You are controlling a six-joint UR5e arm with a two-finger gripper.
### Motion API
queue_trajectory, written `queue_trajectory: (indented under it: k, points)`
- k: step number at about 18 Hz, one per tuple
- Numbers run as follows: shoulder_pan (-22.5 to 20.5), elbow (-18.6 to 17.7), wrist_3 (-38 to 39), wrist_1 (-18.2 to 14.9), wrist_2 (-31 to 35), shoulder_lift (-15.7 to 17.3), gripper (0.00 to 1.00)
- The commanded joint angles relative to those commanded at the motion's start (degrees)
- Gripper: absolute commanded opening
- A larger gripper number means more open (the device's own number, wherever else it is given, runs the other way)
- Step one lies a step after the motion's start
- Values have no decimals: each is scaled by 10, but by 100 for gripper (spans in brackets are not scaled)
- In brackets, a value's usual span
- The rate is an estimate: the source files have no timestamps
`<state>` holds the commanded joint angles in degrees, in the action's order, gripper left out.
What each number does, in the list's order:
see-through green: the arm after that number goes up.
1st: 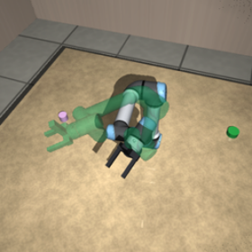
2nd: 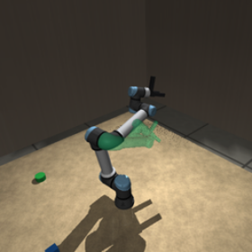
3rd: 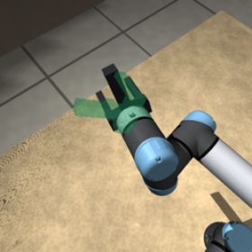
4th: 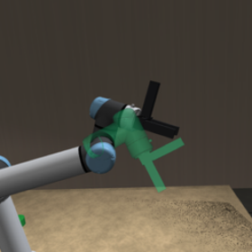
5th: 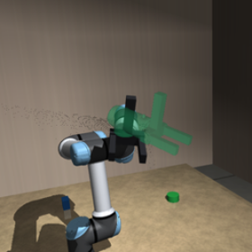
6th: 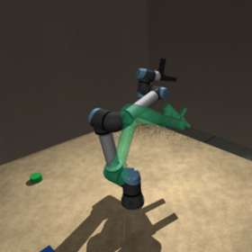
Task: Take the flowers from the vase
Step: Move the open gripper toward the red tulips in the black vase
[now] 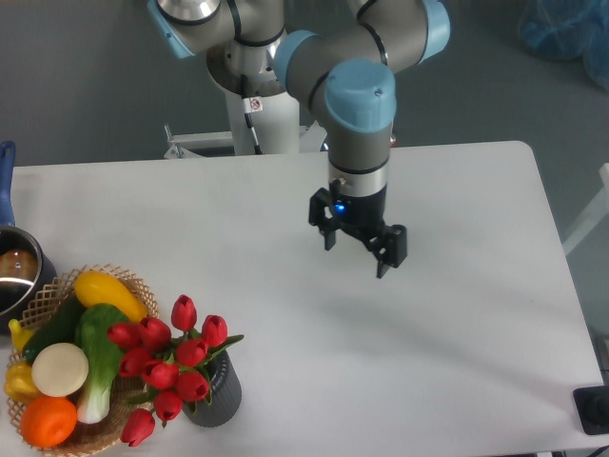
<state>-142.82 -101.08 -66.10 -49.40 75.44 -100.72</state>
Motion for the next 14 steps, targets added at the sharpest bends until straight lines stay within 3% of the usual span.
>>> queue_trajectory:
  k: [3, 5, 8, 14]
  points:
    - [-3, -23, 1, 11, -40, 2, 100]
    - [-4, -21, 12, 29, -56, 4, 100]
    - [-6, -21, 29, 30, -100, 11, 100]
    - [0, -21, 42, 30, -107, 10, 100]
